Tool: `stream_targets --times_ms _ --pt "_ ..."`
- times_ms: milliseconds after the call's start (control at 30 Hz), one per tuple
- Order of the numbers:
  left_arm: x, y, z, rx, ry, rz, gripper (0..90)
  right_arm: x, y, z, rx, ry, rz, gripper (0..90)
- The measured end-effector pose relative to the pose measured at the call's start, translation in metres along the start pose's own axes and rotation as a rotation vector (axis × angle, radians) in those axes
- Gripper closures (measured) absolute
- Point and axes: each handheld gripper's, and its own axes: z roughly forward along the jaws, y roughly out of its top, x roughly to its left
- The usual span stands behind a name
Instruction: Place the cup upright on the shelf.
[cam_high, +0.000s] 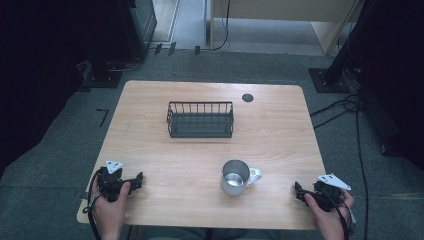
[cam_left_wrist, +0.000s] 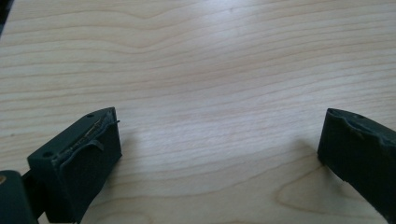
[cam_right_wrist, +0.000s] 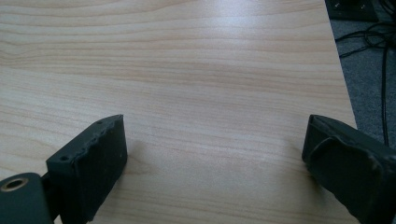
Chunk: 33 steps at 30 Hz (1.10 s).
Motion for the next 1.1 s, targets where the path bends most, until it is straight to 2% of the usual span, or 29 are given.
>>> stream_targets --times_ms 133,167,200,333,367,467,500,533,600,767,967,1100 --pt "0.000 0.000 0.000 0.000 -0.001 -0.001 0.0 0.001 0.000 0.000 -0.001 -0.007 0.008 6.8" --pt "0.000 0.000 0.000 0.000 0.000 -0.001 0.0 0.005 0.001 -0.002 -0.005 -0.028 0.017 12.6" --pt "0.000 0.000 0.000 0.000 0.000 0.000 0.0 0.007 0.001 -0.003 -0.012 -0.034 0.014 12.2" --pt "0.000 0.000 0.000 0.000 -0.001 0.000 0.0 0.017 0.005 -0.007 -0.037 -0.008 -0.001 12.2" --pt "0.000 0.000 0.000 0.000 -0.001 0.000 0.0 0.024 0.009 -0.009 -0.052 0.012 -0.004 12.2" --pt "0.000 0.000 0.000 0.000 -0.001 0.000 0.0 0.032 0.012 -0.012 -0.062 0.025 -0.009 12.3" --pt "0.000 0.000 0.000 0.000 -0.001 0.001 0.0 0.039 0.015 -0.013 -0.072 0.043 -0.013 12.4" --pt "0.000 0.000 0.000 0.000 -0.001 0.001 0.0 0.039 0.015 -0.013 -0.072 0.043 -0.013 12.4" --pt "0.000 0.000 0.000 0.000 -0.001 -0.001 0.0 0.050 0.019 -0.015 -0.084 0.068 -0.027 12.5" --pt "0.000 0.000 0.000 0.000 -0.001 -0.001 0.0 0.062 0.024 -0.017 -0.100 0.114 -0.035 12.6" --pt "0.000 0.000 0.000 0.000 -0.001 -0.002 0.0 0.081 0.030 -0.020 -0.118 0.217 -0.039 13.6" --pt "0.000 0.000 0.000 0.000 -0.001 -0.001 0.0 0.092 0.031 -0.021 -0.114 0.257 -0.052 16.1"
